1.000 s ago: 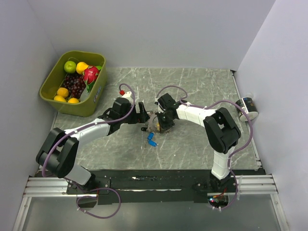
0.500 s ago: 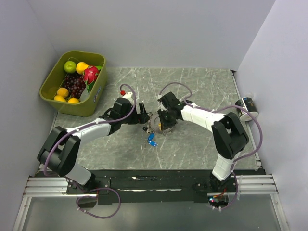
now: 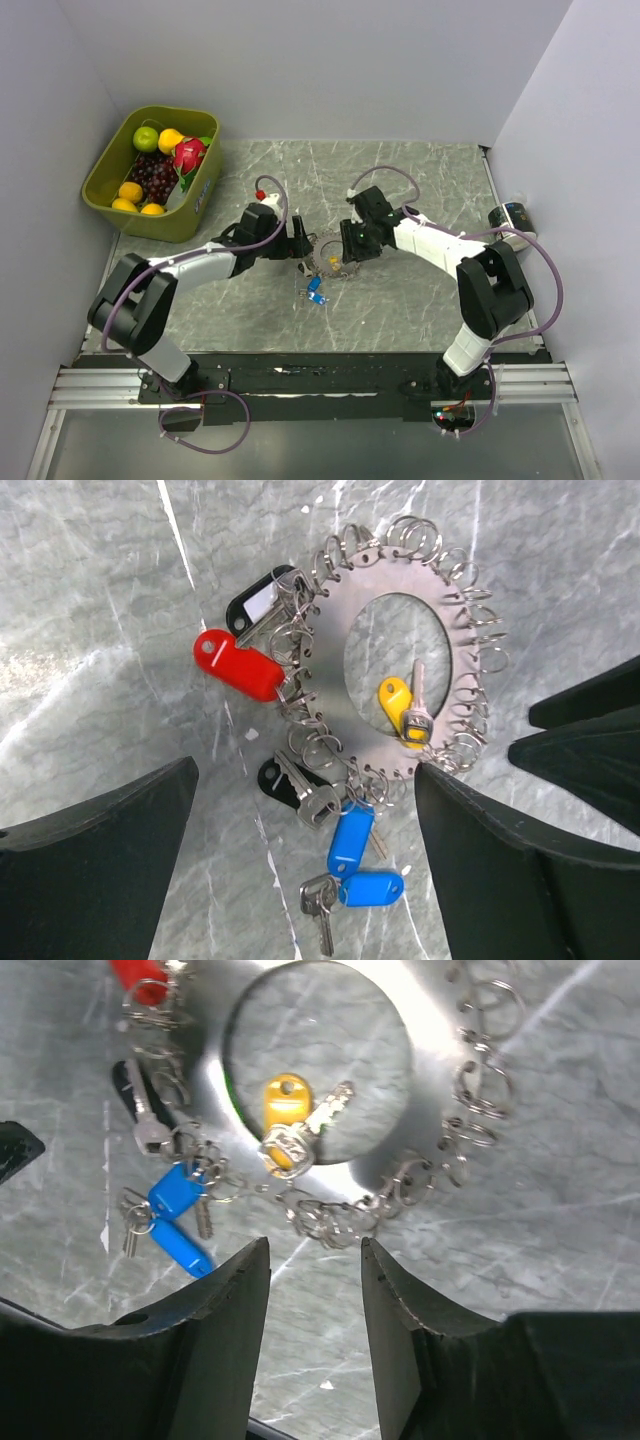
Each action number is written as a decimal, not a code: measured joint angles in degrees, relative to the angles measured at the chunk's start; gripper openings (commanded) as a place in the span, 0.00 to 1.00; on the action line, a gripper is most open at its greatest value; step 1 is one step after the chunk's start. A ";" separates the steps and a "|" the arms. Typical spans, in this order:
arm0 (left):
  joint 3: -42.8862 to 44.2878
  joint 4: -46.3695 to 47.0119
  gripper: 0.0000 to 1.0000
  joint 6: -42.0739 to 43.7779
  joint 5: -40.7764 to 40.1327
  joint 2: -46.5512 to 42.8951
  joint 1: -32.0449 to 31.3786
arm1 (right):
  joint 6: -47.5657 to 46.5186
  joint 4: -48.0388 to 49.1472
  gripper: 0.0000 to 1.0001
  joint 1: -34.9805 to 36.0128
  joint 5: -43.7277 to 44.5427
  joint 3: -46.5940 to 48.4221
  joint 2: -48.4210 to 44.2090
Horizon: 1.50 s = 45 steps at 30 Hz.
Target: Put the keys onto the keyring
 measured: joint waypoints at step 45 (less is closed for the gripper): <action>6.84 -1.62 0.77 -0.28 7.39 8.26 0.00 | -2.78 -2.51 0.36 2.99 -2.21 4.76 9.16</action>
